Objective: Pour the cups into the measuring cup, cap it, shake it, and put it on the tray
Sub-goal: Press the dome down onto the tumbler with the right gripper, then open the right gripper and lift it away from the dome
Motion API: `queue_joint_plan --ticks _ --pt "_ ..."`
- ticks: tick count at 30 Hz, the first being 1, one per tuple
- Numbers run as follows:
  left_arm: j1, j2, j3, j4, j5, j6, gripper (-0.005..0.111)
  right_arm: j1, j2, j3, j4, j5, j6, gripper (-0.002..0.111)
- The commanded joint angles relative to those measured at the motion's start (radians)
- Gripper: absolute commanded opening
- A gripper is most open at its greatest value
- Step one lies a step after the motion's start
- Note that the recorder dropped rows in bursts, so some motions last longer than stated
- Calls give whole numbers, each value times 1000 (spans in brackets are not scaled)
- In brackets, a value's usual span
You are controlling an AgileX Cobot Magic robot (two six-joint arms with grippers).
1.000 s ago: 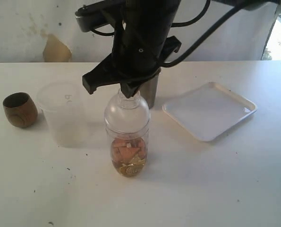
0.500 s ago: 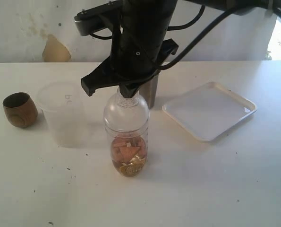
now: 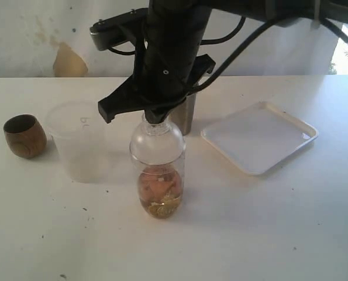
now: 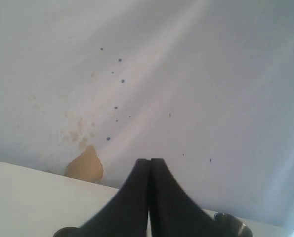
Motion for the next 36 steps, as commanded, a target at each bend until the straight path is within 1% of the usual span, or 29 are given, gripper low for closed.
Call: queue_joint_plan --ticks 1,6,8,15,18,27,31,36 --pt "-4 -5 4 4 -1 7 0 -3 24 59 -3 18 -15 0" --pt "-4 -5 4 4 -1 11 0 -3 -7 43 -3 18 -45 0" --pt "-4 -5 4 4 -1 17 0 -3 -22 23 -3 18 -47 3" --pt "-4 -5 4 4 -1 19 0 -3 -60 3 -3 18 -51 32" --pt "-4 -5 4 4 -1 19 0 -3 -70 -7 -3 18 -51 38" --pt "-4 -5 41 -4 1 26 0 -3 -172 -81 -3 18 -55 38" --pt "-4 -5 71 -12 -20 19 0 -3 -255 -80 -3 18 -93 38" --pt "-4 -5 81 -12 -44 13 0 -3 -340 -80 -10 18 -93 38"
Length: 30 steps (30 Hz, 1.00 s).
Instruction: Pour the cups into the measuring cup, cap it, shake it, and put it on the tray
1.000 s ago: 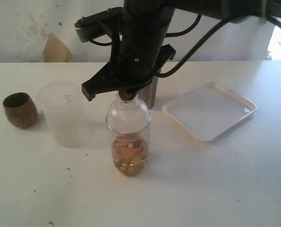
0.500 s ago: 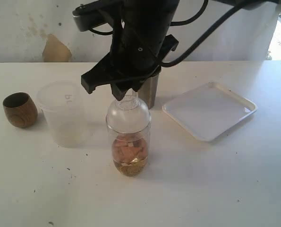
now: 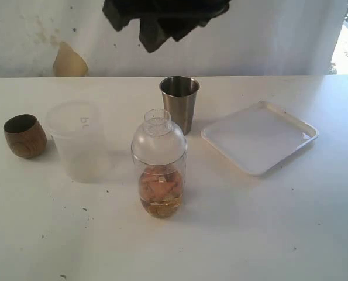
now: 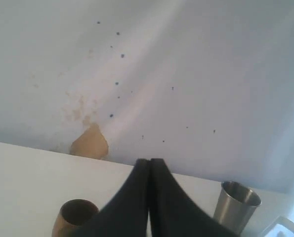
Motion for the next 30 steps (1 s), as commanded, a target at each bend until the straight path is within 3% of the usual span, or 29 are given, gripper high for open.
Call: queue_joint_plan --ticks 1,20,23,26,30 --pt "-4 -5 4 -4 -24 -4 0 -3 -83 -8 -9 -1 -13 38" --pt "-4 -5 4 -29 -34 -3 0 -3 -153 -8 -6 -1 -13 38" --pt "-4 -6 -2 -133 5 104 0 -3 -153 -8 -6 -1 -13 38" --pt "-4 -6 -32 -377 67 194 0 -3 -153 -8 -6 -1 -13 38" --pt "-4 -6 -48 -713 88 616 0 -3 -153 -8 -6 -1 -13 38"
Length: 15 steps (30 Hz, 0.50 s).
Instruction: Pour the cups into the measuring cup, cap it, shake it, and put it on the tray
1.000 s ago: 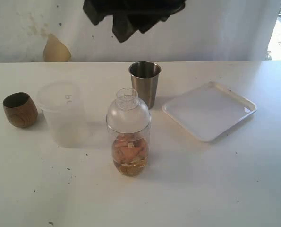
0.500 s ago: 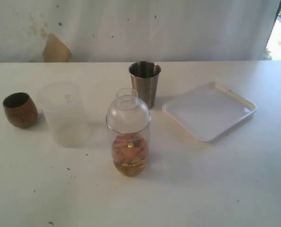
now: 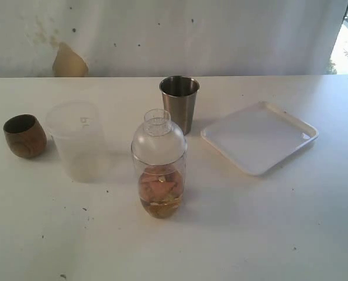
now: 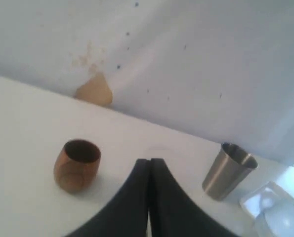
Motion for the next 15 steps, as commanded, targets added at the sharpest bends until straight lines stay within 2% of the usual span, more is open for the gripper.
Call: queue_joint_plan --ticks 1,4,7,10,11,12,15 --pt "-1 -6 -16 -354 12 454 0 -3 -8 -4 -4 -3 -11 38" --pt "25 -6 -16 -615 -67 841 0 -3 -8 -4 -4 -3 -11 38" --pt "86 -6 19 -956 -229 1305 0 -3 -8 -4 -4 -3 -11 38" --pt "188 -6 119 -1487 -527 1819 0 -3 -8 -4 -4 -3 -11 38" --pt "215 -6 150 -1573 -614 1852 0 -3 -8 -4 -4 -3 -11 38" --pt "248 -6 184 -1555 -674 1798 0 -3 -8 -4 -4 -3 -11 38" --pt "336 -6 263 -1232 -727 1510 0 -3 -8 -4 -4 -3 -11 38"
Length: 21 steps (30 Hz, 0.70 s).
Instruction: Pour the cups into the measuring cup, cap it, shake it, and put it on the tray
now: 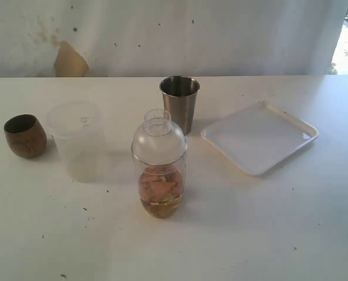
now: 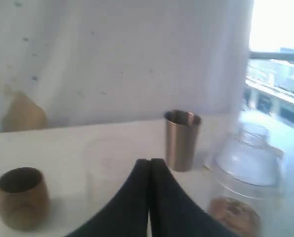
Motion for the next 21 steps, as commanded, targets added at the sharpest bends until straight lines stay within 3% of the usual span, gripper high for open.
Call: queue_joint_plan --ticks 1,4,7,14,18,21 --pt "117 -6 112 286 -151 -260 0 -3 -8 -4 -4 -3 -11 38" --pt "181 -6 154 287 -157 -246 0 -3 -8 -4 -4 -3 -11 38" --pt "249 -57 154 211 0 -95 0 -3 -8 -4 -4 -3 -11 38" --pt "417 -274 154 227 246 -96 0 -3 -8 -4 -4 -3 -11 38" --pt "490 -274 154 229 231 -125 0 -3 -11 -4 9 -3 -11 38" --pt "506 -274 154 229 231 -134 0 -3 -11 -4 9 -3 -11 38"
